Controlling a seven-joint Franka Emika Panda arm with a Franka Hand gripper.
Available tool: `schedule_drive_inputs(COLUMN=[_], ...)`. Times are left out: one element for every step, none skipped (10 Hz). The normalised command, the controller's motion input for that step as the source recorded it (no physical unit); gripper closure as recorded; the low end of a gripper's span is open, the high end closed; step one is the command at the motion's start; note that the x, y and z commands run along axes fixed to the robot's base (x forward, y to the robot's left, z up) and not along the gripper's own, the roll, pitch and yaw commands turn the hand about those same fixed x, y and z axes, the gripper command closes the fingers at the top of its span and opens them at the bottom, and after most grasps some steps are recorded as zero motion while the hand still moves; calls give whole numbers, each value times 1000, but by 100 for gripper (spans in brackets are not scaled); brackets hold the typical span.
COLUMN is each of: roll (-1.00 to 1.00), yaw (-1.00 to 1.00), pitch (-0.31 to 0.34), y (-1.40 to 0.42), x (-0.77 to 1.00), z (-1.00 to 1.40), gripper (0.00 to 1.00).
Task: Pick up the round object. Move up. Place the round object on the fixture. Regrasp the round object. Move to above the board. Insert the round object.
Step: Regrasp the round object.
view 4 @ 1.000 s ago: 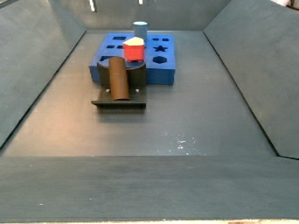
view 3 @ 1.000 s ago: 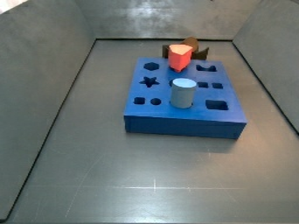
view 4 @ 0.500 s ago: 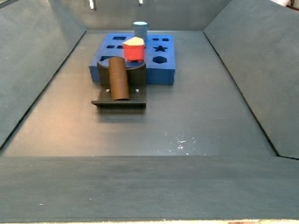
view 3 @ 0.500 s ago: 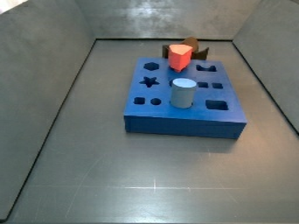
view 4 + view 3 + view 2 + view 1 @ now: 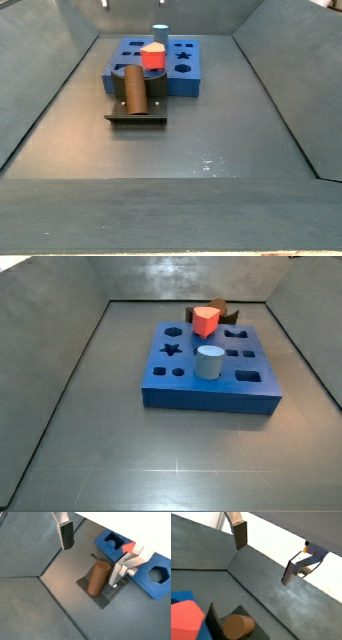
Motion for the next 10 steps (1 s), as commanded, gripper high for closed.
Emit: schedule_drive_inputs(roll=[1000,1000,1000,1000,907,780,547,404,331,312], yaw=[72,81,113,145,155,167,197,217,113,119], pitch=[122,142,187,226,257,246,205,165,64,28], y=[-42,-40,-41,-46,-51,-47,-45,-43,71,71], x=[69,74,86,93,99,98,93,87,36,38], z=[-11,-14,-15,-17,-22,-18,-20,-14,-1000,-1000], gripper=[0,0,0,0,0,0,0,0,0,0])
